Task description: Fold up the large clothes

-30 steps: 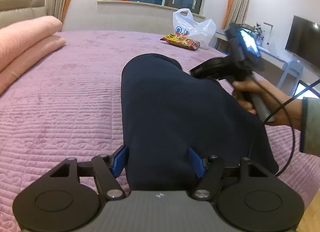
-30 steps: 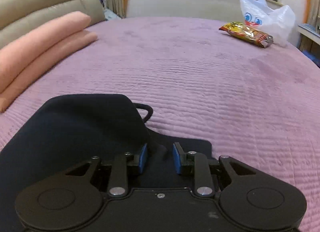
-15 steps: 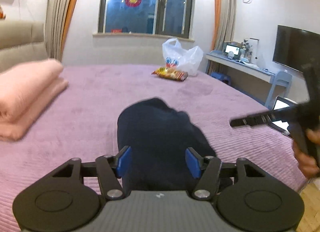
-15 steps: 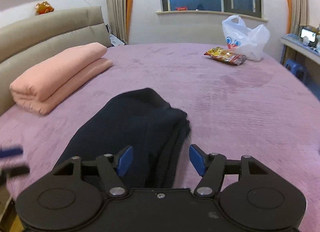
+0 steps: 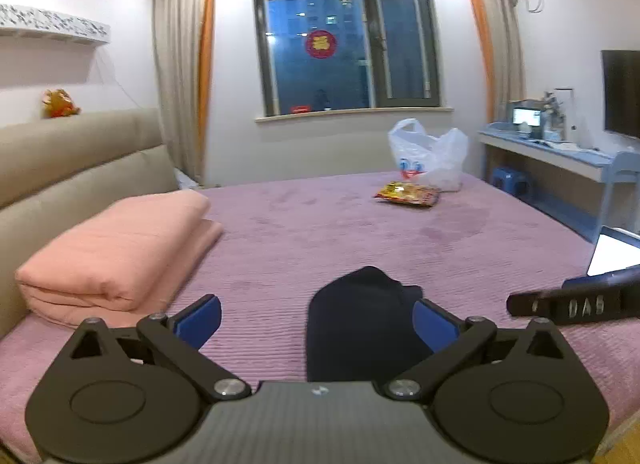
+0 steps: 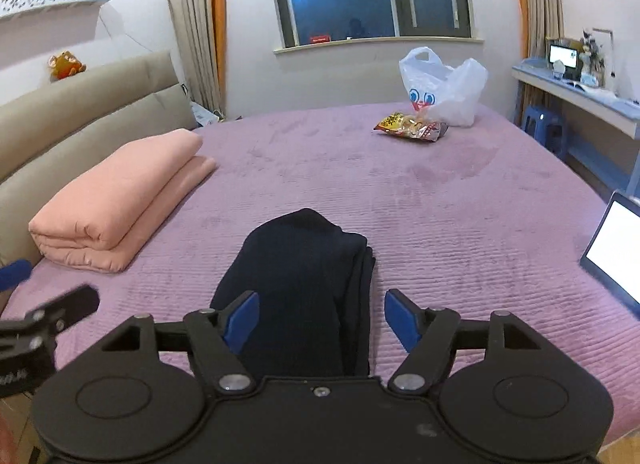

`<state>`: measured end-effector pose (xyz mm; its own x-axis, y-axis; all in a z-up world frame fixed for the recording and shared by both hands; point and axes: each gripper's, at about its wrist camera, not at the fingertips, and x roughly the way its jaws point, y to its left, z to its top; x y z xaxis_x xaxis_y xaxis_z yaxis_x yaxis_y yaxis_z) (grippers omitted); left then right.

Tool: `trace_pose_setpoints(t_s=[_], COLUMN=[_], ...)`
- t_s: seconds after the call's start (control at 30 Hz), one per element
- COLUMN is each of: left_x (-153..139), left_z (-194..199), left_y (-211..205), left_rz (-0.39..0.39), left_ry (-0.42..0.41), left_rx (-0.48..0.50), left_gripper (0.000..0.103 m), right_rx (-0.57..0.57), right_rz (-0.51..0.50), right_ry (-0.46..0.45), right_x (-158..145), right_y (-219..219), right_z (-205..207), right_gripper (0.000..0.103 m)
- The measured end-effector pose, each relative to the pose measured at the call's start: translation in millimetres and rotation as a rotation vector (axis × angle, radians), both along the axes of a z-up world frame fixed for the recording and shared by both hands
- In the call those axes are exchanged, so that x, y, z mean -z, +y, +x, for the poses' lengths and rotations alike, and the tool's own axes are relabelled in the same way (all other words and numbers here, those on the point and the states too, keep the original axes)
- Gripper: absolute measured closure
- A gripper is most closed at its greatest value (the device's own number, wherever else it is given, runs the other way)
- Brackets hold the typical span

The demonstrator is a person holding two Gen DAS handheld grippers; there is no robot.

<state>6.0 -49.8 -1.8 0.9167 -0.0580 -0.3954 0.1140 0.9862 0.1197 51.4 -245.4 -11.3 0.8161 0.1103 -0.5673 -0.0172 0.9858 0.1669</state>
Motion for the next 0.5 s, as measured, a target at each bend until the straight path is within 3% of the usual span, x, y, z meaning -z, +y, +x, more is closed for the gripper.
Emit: trace_pose_setpoints(t_s=[0.13, 0.33, 0.5], left_x=[-4, 6, 17], left_z=[-6, -6, -4], left_y=[-7, -8, -15], left_rz=[0.041, -0.036, 0.013], left_ry=[0.015, 0.101, 0.141], left_rx=[-0.046, -0.028, -0.047], left_gripper=[0.0, 0.0, 0.0], right_rx=[0.0, 0.002, 0.016], right_rz=[-0.034, -0.044, -0.024], right_ry=[0.032, 0.075, 0.093], right_x=[5, 13, 21], right_y=[15, 16, 11], right_z=[-5, -8, -8], right_gripper=[0.019, 0.019, 0.019])
